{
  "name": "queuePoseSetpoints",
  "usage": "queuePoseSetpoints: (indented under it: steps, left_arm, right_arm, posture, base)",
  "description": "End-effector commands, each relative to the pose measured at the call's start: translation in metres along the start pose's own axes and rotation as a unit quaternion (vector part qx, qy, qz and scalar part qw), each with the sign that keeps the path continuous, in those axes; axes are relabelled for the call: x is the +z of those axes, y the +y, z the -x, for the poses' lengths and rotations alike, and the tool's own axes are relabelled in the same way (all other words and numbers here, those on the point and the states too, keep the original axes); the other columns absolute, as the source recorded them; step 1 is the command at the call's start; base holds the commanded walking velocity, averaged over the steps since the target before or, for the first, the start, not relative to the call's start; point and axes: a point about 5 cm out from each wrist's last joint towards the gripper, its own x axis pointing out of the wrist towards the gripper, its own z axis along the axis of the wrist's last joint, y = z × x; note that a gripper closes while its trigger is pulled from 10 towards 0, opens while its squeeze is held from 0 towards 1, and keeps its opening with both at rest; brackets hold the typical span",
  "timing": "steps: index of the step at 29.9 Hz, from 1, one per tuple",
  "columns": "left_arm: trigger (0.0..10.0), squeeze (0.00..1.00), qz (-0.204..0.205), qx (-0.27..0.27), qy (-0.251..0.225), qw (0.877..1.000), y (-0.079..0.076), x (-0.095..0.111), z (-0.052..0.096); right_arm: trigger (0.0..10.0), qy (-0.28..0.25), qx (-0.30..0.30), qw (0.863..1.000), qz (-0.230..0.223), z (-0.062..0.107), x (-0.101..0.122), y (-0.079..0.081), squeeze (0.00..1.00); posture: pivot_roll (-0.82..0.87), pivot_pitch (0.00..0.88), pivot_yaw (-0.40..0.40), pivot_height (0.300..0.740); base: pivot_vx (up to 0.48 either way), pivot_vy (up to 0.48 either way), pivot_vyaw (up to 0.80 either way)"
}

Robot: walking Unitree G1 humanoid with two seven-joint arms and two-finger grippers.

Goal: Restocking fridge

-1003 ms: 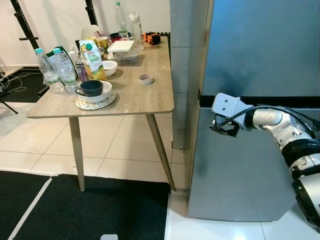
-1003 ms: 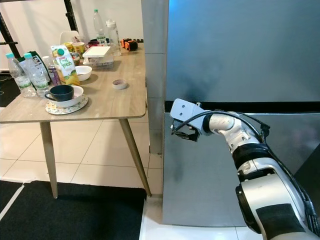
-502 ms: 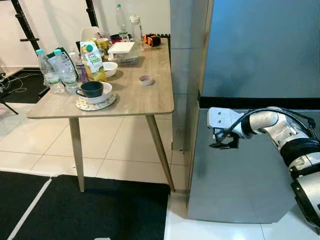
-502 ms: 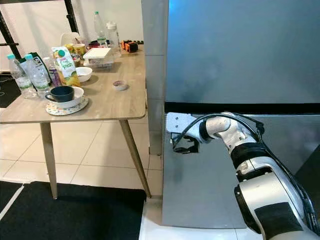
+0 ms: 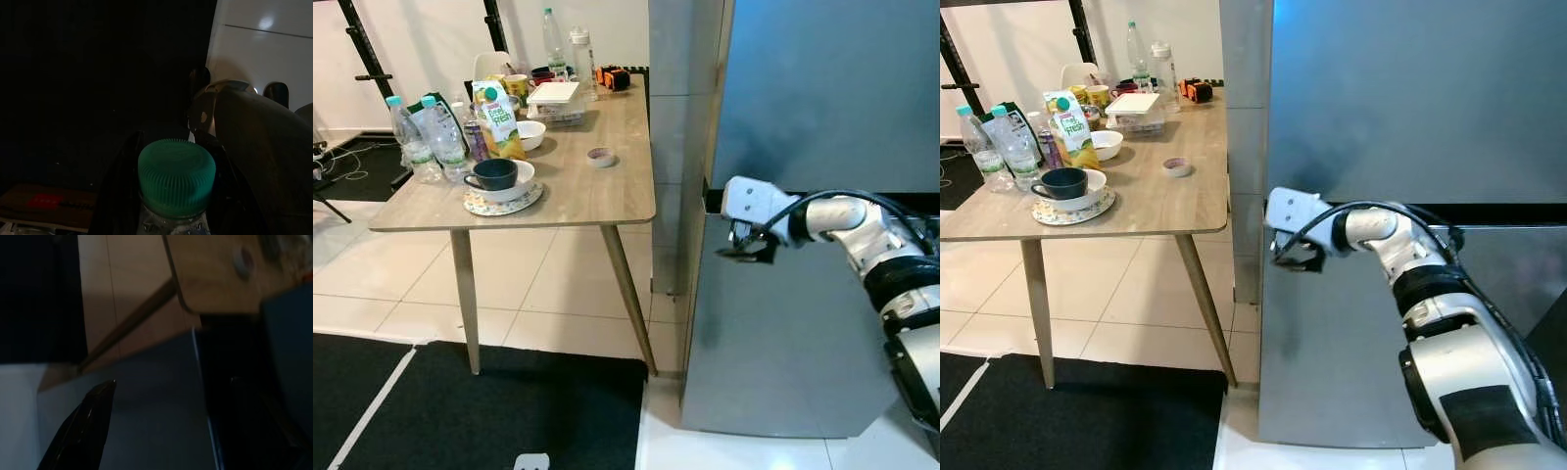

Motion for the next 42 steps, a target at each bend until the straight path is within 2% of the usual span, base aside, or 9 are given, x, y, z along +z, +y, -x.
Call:
queuePoseSetpoints:
  steps: [1, 8, 13, 22, 30, 35, 37, 40, 42]
  left_arm:
    - [10.0, 0.00, 0.005, 0.000, 0.008, 1.000, 0.003, -0.004, 0.001]
    - [10.0, 0.00, 0.008, 0.010, 0.009, 1.000, 0.028, -0.010, 0.006]
    - [10.0, 0.00, 0.007, 0.016, 0.013, 1.000, 0.041, -0.016, 0.009]
    - [10.0, 0.00, 0.004, 0.016, 0.016, 1.000, 0.041, -0.019, 0.010]
    - [10.0, 0.00, 0.005, 0.012, 0.014, 1.000, 0.036, -0.017, 0.009]
    - [10.0, 0.00, 0.005, 0.012, 0.012, 1.000, 0.035, -0.014, 0.008]
    - [10.0, 0.00, 0.006, 0.011, 0.011, 1.000, 0.034, -0.013, 0.007]
    - [10.0, 0.00, 0.006, 0.011, 0.011, 1.000, 0.033, -0.012, 0.007]
    - [10.0, 0.00, 0.006, 0.011, 0.011, 1.000, 0.033, -0.012, 0.007]
  right_arm:
    - [10.0, 0.027, -0.012, 1.000, 0.003, 0.003, -0.005, -0.004, 0.00]
    - [10.0, 0.054, 0.008, 0.998, 0.010, 0.004, -0.011, 0.000, 0.00]
    - [10.0, 0.056, 0.147, 0.987, 0.015, 0.000, -0.019, 0.028, 0.00]
    - [10.0, 0.076, 0.258, 0.963, 0.004, 0.003, -0.029, 0.047, 0.00]
    - [10.0, 0.078, 0.292, 0.953, -0.003, 0.008, -0.032, 0.052, 0.00]
    - [10.0, -0.004, 0.313, 0.949, -0.025, 0.015, -0.014, 0.045, 0.00]
    - [10.0, -0.118, 0.314, 0.941, -0.043, 0.024, 0.012, 0.038, 0.00]
    - [10.0, -0.261, 0.313, 0.911, -0.061, 0.043, 0.048, 0.031, 0.00]
    - [10.0, -0.261, 0.313, 0.911, -0.061, 0.043, 0.048, 0.031, 0.00]
  posture:
    - [-0.11, 0.000, -0.005, 0.740]
    - [-0.11, 0.000, -0.006, 0.740]
    - [-0.11, 0.000, -0.005, 0.740]
    - [-0.11, 0.000, -0.002, 0.740]
    - [-0.11, 0.000, -0.005, 0.740]
    - [-0.11, 0.000, -0.005, 0.740]
    - [-0.10, 0.000, -0.004, 0.740]
    - [-0.10, 0.000, -0.004, 0.740]
    - [-0.10, 0.000, -0.004, 0.740]
  base:
    - [0.000, 0.000, 0.00]
    - [0.000, 0.000, 0.00]
    - [0.000, 0.000, 0.00]
    - [0.000, 0.000, 0.00]
    - [0.000, 0.000, 0.00]
    - [0.000, 0.000, 0.00]
    - [0.000, 0.000, 0.00]
    - [0.000, 0.000, 0.00]
    - [0.000, 0.000, 0.00]
